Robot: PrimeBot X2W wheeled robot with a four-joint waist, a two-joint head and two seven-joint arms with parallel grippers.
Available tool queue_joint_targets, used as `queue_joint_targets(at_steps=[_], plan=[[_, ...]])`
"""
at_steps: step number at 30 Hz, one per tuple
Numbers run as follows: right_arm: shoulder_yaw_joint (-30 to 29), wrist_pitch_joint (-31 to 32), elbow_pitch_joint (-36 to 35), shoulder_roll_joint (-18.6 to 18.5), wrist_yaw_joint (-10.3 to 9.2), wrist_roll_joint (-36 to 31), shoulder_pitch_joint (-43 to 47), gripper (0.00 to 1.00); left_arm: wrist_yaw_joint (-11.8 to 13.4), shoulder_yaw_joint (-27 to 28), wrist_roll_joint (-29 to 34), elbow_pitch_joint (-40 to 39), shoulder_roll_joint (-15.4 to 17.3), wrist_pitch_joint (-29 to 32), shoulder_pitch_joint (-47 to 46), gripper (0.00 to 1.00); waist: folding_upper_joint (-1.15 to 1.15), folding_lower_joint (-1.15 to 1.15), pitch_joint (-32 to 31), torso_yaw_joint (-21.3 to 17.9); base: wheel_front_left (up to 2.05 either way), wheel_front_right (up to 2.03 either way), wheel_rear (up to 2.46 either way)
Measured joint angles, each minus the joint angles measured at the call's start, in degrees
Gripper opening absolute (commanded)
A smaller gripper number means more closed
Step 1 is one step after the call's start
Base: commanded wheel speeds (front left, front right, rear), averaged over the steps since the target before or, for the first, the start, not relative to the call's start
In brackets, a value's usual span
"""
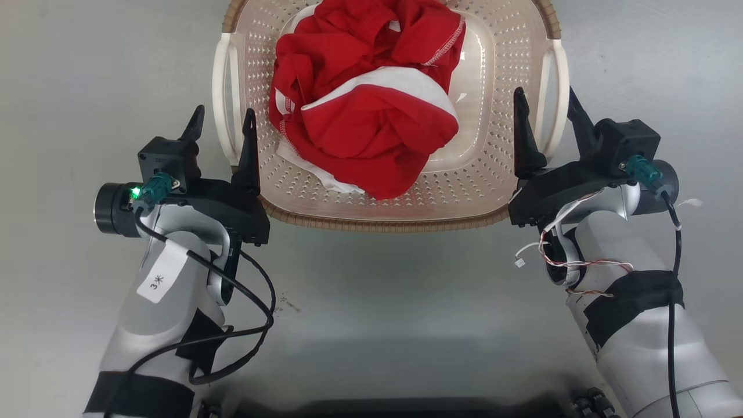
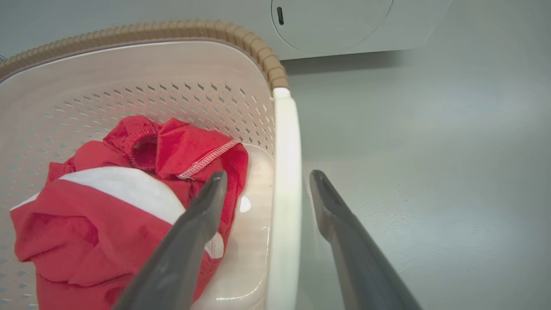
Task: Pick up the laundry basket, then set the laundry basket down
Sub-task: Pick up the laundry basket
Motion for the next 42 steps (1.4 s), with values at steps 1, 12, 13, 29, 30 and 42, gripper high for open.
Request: queue_joint_targets(at_steps=[1,12,13,29,30,42], plan=[[0.2,0.0,0.6,0.0,-0.01,0.2,-0.2,1.0,0.0,-0.2,0.0,0.6,0.0,0.0,-0.2,1.0,0.0,0.0,0.2,0.0,0.0,0.0,0.0],[2.8,0.0,4.0,-0.1,-0.92,2.9,-2.4,0.99,-0.5,-2.5,-2.9,5.6,-0.1,0.0,-3.6,1.0,0.0,0.0,1.3,0.0,0.0,0.0,0.0],[3.0,0.0,4.4,-0.1,-0.96,3.0,-2.5,0.96,-0.5,-2.9,-3.0,6.0,-0.1,0.0,-3.7,1.0,0.0,0.0,1.4,0.0,0.0,0.0,0.0],[7.8,0.0,6.9,-0.5,-2.04,7.7,-5.1,0.0,-0.4,-7.6,-7.6,10.5,0.3,0.0,-6.8,0.0,0.0,0.0,1.8,-0.8,0.0,0.0,0.0],[7.9,0.0,7.2,-0.5,-2.3,7.9,-5.4,0.0,-0.4,-7.7,-7.7,10.6,0.3,0.0,-6.9,0.0,0.0,0.0,1.8,-0.9,0.0,0.0,0.0],[9.2,0.0,10.5,-0.5,-2.46,10.8,-5.7,0.0,-0.4,-10.0,-10.2,12.8,0.1,0.0,-7.4,0.0,0.0,0.0,0.2,-0.9,0.0,0.0,0.0]])
